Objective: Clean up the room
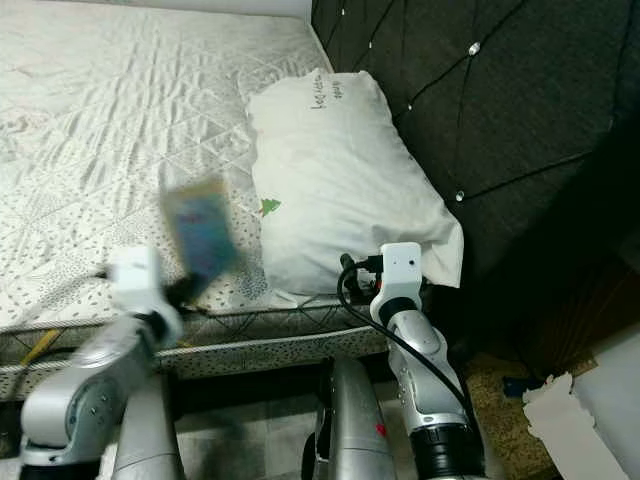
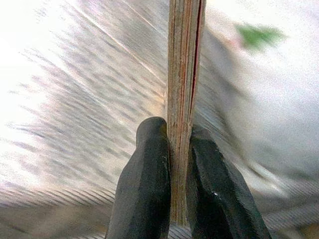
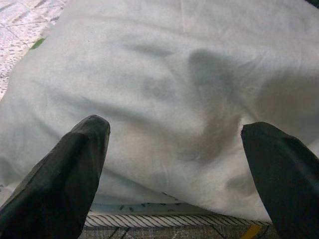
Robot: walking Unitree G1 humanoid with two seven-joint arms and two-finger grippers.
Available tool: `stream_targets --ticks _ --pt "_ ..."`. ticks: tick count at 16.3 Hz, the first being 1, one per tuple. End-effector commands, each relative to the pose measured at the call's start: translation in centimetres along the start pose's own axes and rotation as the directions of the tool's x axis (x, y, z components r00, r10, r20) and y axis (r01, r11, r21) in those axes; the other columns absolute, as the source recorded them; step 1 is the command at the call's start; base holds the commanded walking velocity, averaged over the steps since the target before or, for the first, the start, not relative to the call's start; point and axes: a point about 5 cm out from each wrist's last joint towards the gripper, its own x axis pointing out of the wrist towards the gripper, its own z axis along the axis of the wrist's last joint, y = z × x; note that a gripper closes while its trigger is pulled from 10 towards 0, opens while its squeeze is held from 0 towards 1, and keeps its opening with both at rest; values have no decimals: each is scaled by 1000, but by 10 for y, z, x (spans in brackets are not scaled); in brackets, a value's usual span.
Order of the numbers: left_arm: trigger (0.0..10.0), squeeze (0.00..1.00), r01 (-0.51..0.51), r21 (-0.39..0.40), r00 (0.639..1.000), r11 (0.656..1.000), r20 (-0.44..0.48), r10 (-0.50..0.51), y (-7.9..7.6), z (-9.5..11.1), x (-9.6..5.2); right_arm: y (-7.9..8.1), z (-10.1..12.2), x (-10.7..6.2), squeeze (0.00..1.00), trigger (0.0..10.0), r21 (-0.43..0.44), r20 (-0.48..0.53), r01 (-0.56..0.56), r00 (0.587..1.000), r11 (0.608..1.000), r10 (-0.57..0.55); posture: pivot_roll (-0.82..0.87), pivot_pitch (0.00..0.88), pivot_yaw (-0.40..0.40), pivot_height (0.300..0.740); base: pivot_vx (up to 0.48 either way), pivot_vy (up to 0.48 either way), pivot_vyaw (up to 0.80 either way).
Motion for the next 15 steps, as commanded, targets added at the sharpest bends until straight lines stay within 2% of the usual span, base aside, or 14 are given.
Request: stream_targets --ticks 1,2,3,5,7,8,9,11,13,15 --pt "10000 0 -39 -16 990 999 136 41 4 19 3 -6 2 1 0 10000 -7 8 19 1000 1000 -19 72 3 -130 517 0 0 0" --pt "10000 0 -63 -80 981 995 178 77 10 21 10 -9 2 0 0 10000 -6 12 31 999 999 -31 66 3 -129 517 0 0 0" --pt "10000 0 -50 -108 974 993 214 72 10 23 12 -10 3 -1 0 10000 -5 15 38 999 999 -38 52 10 -127 517 0 0 0" --pt "10000 0 -28 -115 955 993 291 60 8 25 19 -12 3 -2 0 10000 -6 22 44 999 999 -44 41 20 -129 517 0 0 0" --pt "10000 0 16 -113 932 993 361 26 5 24 38 -14 5 -6 0 10000 -20 32 45 998 999 -44 7 38 -136 517 0 0 0" --pt "10000 0 33 -102 936 994 351 5 5 22 51 -17 6 -9 0 10000 -26 36 56 998 998 -55 -17 47 -138 517 0 0 0" --pt "10000 0 45 -104 935 994 354 -5 4 20 58 -19 7 -11 0 10000 -31 39 63 997 998 -62 -32 54 -138 517 0 0 0" --pt "10000 0 58 -102 934 993 358 -18 5 19 63 -21 8 -13 0 10000 -37 44 72 997 997 -70 -39 57 -137 517 0 0 0" --pt "10000 0 46 -175 959 984 282 5 10 6 79 -25 9 -19 0 10000 -46 51 87 995 995 -85 -74 72 -133 517 0 0 0" --pt "10000 0 69 -240 976 968 216 -16 3 -5 88 -28 10 -24 0 10000 -56 55 97 994 994 -94 -93 84 -133 517 0 0 0"
